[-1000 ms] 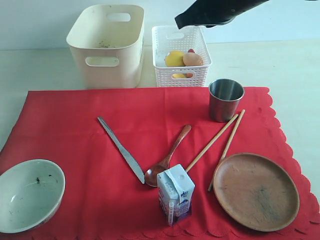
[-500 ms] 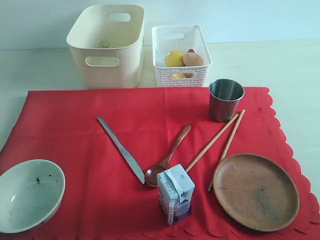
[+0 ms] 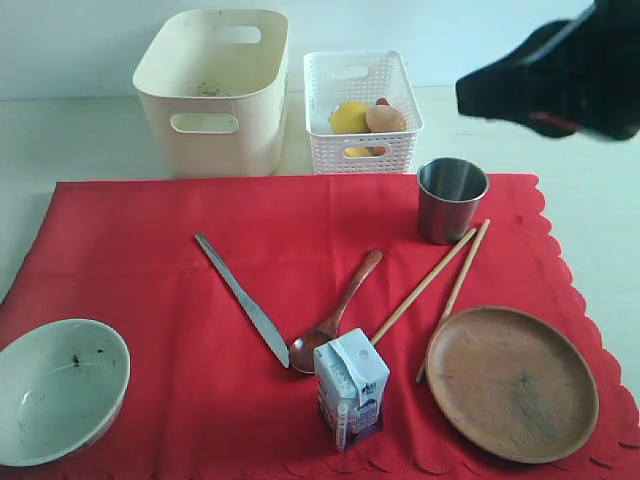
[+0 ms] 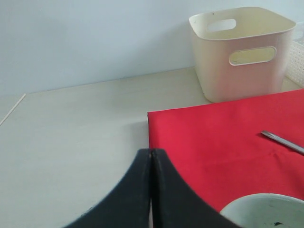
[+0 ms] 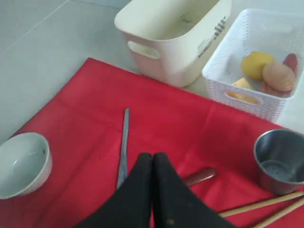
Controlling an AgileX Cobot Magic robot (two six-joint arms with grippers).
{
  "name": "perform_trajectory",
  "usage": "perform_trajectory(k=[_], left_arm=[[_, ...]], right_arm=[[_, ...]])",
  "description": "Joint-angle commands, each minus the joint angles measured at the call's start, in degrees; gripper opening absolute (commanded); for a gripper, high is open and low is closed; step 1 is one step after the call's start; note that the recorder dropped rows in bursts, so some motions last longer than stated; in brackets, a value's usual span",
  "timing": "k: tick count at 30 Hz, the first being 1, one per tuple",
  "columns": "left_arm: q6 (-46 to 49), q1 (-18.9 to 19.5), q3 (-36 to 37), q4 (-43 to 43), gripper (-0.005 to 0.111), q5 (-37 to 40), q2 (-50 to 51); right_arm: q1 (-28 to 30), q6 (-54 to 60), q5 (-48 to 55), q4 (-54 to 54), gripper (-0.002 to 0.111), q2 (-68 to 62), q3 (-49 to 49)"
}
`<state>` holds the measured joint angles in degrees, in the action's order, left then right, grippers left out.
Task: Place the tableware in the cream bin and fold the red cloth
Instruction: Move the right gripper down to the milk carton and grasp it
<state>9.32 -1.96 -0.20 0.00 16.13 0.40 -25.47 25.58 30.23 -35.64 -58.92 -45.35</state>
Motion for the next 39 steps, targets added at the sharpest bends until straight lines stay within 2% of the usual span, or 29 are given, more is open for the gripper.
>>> perform_trajectory(k=[1, 5, 9, 11, 14, 15, 16, 17, 18, 19, 22, 30, 32, 36, 38, 39], left_arm=[[-0.3, 0.1, 0.2, 0.0, 0.0, -0.4, -0.4], [-0.3, 0.1, 0.2, 0.0, 0.0, -0.4, -0.4], [-0.3, 0.1, 0.2, 0.0, 0.0, -0.4, -0.4], [-0.3, 0.1, 0.2, 0.0, 0.0, -0.4, -0.4], [-0.3, 0.1, 0.2, 0.0, 0.0, -0.4, -0.4], [-0.3, 0.1, 0.2, 0.0, 0.0, -0.4, -0.4], [-0.3, 0.1, 0.2, 0.0, 0.0, -0.4, -0.4], [-0.3, 0.1, 0.2, 0.0, 0.0, -0.4, -0.4], [-0.3, 0.1, 0.2, 0.0, 0.0, -0.4, -0.4], [-0.3, 0.1, 0.2, 0.0, 0.0, -0.4, -0.4], [-0.3, 0.1, 0.2, 0.0, 0.0, -0.4, -0.4], [-0.3, 0.1, 0.2, 0.0, 0.0, -0.4, -0.4], [-0.3, 0.1, 0.2, 0.0, 0.0, -0.4, -0.4], [-0.3, 0.1, 0.2, 0.0, 0.0, -0.4, -0.4], [-0.3, 0.1, 0.2, 0.0, 0.0, -0.4, -0.4], [-0.3, 0.1, 0.2, 0.0, 0.0, -0.4, -0.4]], right_arm=[[-7.4, 8.6, -9.3, -9.2, 0.0, 1.7, 12.6], [-12.2, 15.4, -12.4, -15.6, 0.0, 1.5, 17.2], [-17.3, 16.6, -16.2, -18.5, 0.0, 1.0, 19.6], [-19.2, 16.4, -19.4, -19.8, 0.005, 0.1, 20.6], [-21.8, 16.7, -22.4, -20.1, 0.024, -2.0, 20.9], [-23.6, 16.9, -24.8, -19.5, 0.038, -4.0, 20.9], [-24.6, 17.8, -26.2, -19.0, 0.046, -5.0, 20.9], [-26.2, 19.5, -28.3, -18.8, 0.06, -7.0, 20.9], [-27.1, 19.6, -29.2, -18.8, 0.068, -8.0, 20.9], [-28.7, 19.6, -30.6, -18.2, 0.08, -9.7, 20.9], [-31.4, 19.8, -32.7, -15.5, 0.095, -13.5, 20.9], [-31.4, 19.8, -39.1, -14.7, 0.094, -22.8, 20.9], [-31.4, 18.8, -40.0, -14.8, 0.089, -25.0, 20.9], [-31.5, 18.7, -40.2, -14.8, 0.068, -26.9, 20.9], [-31.5, 17.7, -40.8, -14.8, 0.052, -27.0, 20.9], [-31.5, 17.7, -41.3, -14.8, 0.038, -27.0, 20.9]])
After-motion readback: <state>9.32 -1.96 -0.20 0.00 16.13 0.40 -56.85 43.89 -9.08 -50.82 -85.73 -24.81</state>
